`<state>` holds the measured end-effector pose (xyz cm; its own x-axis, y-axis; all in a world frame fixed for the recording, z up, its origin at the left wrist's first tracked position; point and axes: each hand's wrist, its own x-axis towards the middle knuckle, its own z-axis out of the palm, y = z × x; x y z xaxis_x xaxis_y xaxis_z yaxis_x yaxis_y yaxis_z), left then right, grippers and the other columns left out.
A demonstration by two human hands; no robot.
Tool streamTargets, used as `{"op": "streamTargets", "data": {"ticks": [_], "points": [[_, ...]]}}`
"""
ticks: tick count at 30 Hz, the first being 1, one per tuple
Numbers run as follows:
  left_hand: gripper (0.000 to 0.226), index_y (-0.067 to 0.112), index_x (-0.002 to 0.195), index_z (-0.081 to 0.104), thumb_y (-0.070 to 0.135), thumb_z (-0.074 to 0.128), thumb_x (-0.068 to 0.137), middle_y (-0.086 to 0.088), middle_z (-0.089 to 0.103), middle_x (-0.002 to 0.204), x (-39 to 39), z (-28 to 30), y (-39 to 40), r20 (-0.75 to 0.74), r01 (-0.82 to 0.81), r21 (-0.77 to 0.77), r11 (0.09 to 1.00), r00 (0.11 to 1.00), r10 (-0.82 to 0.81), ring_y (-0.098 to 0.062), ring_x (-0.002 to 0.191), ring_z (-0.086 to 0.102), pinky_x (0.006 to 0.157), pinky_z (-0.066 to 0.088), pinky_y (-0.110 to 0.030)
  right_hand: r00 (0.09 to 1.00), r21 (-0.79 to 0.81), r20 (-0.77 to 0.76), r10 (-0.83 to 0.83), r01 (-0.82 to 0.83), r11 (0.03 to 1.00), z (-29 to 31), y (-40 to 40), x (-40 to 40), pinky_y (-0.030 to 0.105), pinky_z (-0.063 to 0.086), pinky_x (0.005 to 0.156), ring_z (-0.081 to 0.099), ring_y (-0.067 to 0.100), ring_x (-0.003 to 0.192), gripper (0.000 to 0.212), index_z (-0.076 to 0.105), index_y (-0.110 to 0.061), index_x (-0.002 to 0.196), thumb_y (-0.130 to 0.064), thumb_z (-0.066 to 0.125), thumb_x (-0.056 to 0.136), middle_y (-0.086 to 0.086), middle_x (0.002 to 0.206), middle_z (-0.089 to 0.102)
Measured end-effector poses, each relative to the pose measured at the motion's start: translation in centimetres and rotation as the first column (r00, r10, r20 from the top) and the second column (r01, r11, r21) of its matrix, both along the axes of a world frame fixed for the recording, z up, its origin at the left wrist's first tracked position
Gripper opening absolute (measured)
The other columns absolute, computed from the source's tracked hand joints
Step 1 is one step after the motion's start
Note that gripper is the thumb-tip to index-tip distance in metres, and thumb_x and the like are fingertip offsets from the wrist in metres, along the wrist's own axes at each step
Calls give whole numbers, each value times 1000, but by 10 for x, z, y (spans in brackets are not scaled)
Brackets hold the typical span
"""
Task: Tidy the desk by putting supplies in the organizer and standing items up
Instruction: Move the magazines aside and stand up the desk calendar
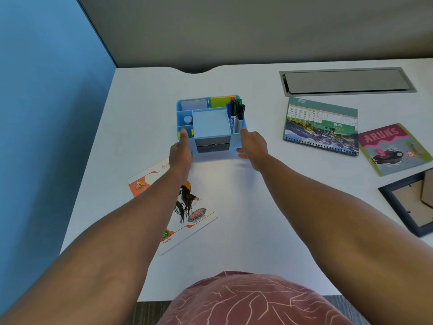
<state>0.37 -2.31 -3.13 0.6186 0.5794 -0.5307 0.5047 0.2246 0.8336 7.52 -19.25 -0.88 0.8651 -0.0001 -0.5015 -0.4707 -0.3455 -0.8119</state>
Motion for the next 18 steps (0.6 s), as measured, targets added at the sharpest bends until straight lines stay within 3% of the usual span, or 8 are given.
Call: {"op": "streamTargets", "data": {"ticks": [4, 7, 9, 11, 14, 18], "points": [[36, 22, 88, 54, 55, 46, 97, 2, 55, 84, 3, 0, 2, -48, -30, -14, 999, 998, 30, -18, 91, 56, 86, 49, -32, 999, 23, -32, -31, 31, 999, 2, 2, 4, 44, 55, 94, 71, 26, 88, 24, 57, -12, 93, -31, 43, 93, 16, 106, 66], [26, 19, 95, 53, 46, 53, 96, 1, 54, 84, 5, 6, 2, -63, -92, -68, 993, 994, 88, -15, 88, 57, 94, 52, -34, 997, 103, -33, -69, 72, 992, 5, 4, 7, 42, 57, 92, 62, 22, 89, 38, 57, 3, 121, -24, 47, 97, 22, 118, 62], [25, 18, 102, 52, 42, 54, 96, 0, 55, 86, 7, 9, 3, -64, -147, -102, 984, 988, 141, -11, 81, 55, 93, 54, -33, 997, 91, -28, -78, 80, 993, 4, 6, 8, 44, 57, 91, 64, 28, 94, 40, 55, 6, 123, -24, 48, 97, 24, 124, 61], [27, 18, 111, 50, 40, 54, 95, -1, 56, 89, 9, 12, 5, -70, -191, -122, 974, 981, 183, -11, 80, 55, 91, 56, -32, 996, 52, -31, -87, 89, 995, 5, 9, 7, 45, 57, 90, 68, 33, 99, 34, 60, 0, 110, -27, 46, 96, 21, 116, 65], [28, 17, 111, 51, 37, 54, 92, -3, 58, 94, 13, 16, 8, -98, -210, -108, 972, 975, 200, -12, 81, 57, 91, 57, -32, 992, 6, -44, -116, 117, 993, 9, 11, 9, 44, 58, 88, 70, 27, 84, 22, 54, -11, 82, -29, 46, 94, 7, 87, 62], [25, 17, 109, 51, 33, 56, 90, -3, 58, 95, 16, 19, 12, -101, -224, -137, 965, 972, 212, -13, 86, 60, 91, 57, -35, 991, 18, -62, -120, 122, 992, 12, 12, 13, 41, 59, 86, 68, 22, 74, 14, 54, -14, 93, -26, 48, 95, 5, 93, 59]]}}
